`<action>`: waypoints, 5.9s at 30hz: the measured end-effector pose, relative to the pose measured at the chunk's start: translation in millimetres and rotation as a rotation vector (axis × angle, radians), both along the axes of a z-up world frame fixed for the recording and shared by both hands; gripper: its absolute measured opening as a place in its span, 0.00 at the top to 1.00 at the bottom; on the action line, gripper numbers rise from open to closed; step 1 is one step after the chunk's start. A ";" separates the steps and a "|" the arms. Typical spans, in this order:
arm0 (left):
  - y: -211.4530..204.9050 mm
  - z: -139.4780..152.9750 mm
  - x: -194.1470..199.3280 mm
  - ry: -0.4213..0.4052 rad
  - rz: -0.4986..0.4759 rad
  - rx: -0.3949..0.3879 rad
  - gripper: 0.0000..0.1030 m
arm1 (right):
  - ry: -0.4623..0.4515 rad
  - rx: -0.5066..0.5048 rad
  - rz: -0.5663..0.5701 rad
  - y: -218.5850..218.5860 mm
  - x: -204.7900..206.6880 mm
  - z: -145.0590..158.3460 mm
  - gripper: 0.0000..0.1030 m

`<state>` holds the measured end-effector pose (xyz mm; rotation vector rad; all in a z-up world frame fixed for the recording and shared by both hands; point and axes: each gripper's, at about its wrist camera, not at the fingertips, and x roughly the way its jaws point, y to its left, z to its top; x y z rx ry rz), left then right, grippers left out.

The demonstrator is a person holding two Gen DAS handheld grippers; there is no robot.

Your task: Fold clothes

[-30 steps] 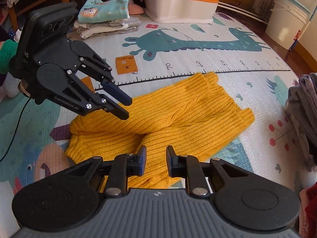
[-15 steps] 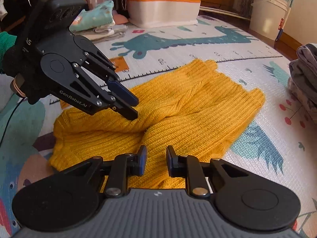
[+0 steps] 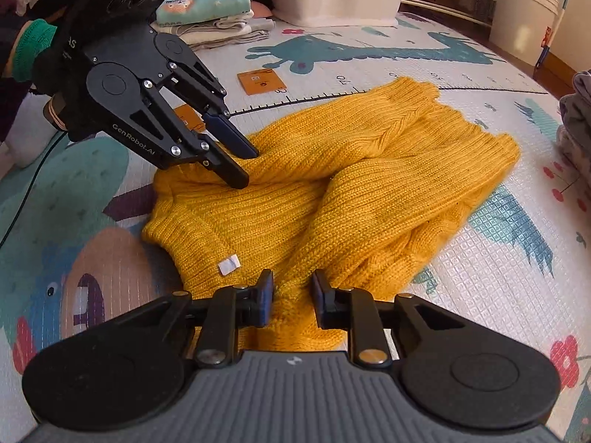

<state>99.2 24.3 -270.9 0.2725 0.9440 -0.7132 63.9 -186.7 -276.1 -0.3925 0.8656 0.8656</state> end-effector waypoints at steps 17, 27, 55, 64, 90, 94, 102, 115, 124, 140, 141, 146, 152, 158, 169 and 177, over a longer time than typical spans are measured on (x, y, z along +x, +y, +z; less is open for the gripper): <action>-21.1 -1.2 -115.1 -0.382 -0.716 0.374 0.51 | -0.327 -0.222 0.440 13.5 -99.1 13.4 0.73; -23.6 -17.9 -124.4 -0.464 -0.690 0.419 0.51 | -0.422 -0.345 0.548 33.2 -97.7 -14.7 0.59; -29.0 -0.5 -117.5 -0.519 -0.593 0.424 0.83 | -0.439 -0.301 0.498 30.9 -92.5 -14.4 0.54; -22.3 38.0 -134.4 -0.317 -0.776 0.363 0.84 | -0.192 -0.146 0.430 17.1 -70.9 35.1 0.83; -22.5 127.4 100.3 -0.273 -0.512 0.166 0.84 | 0.130 0.335 -0.173 -67.1 158.7 104.9 0.83; -24.7 106.2 135.2 -0.231 -0.481 0.153 0.84 | 0.221 0.365 -0.264 -75.5 191.5 76.7 0.83; -20.9 67.4 183.1 -0.153 -0.340 0.093 0.84 | 0.344 0.418 -0.413 -84.8 235.5 30.0 0.83; 71.4 59.4 130.8 -0.033 0.499 -0.374 0.57 | 0.223 0.492 -0.625 -96.6 218.4 16.1 0.48; 50.2 33.7 135.5 0.095 0.525 -0.432 0.55 | 0.174 0.489 -0.657 -92.7 165.5 1.1 0.43; 119.3 -72.9 139.9 0.471 0.837 -1.144 0.85 | 0.705 1.043 -0.838 -130.1 190.1 -94.2 0.83; 118.7 -72.5 138.9 0.473 0.845 -1.133 0.85 | 0.697 1.034 -0.836 -128.7 190.4 -91.8 0.83; 116.7 -43.2 132.6 0.386 0.834 -0.983 0.73 | 0.619 0.954 -0.816 -123.0 188.3 -69.4 0.73; 98.6 16.4 111.3 0.057 0.685 -0.757 0.73 | 0.106 0.588 -0.717 -100.5 166.8 9.4 0.62; 44.1 25.9 118.8 -0.092 0.421 -0.463 0.73 | -0.181 0.326 -0.416 -41.2 164.1 28.0 0.63; 31.2 -0.8 110.9 -0.125 0.425 -0.353 0.69 | 0.016 0.422 -0.514 -49.9 178.4 -23.0 0.63; 14.1 35.8 57.0 -0.262 0.343 -0.294 0.70 | -0.172 0.366 -0.383 -44.7 119.0 28.4 0.63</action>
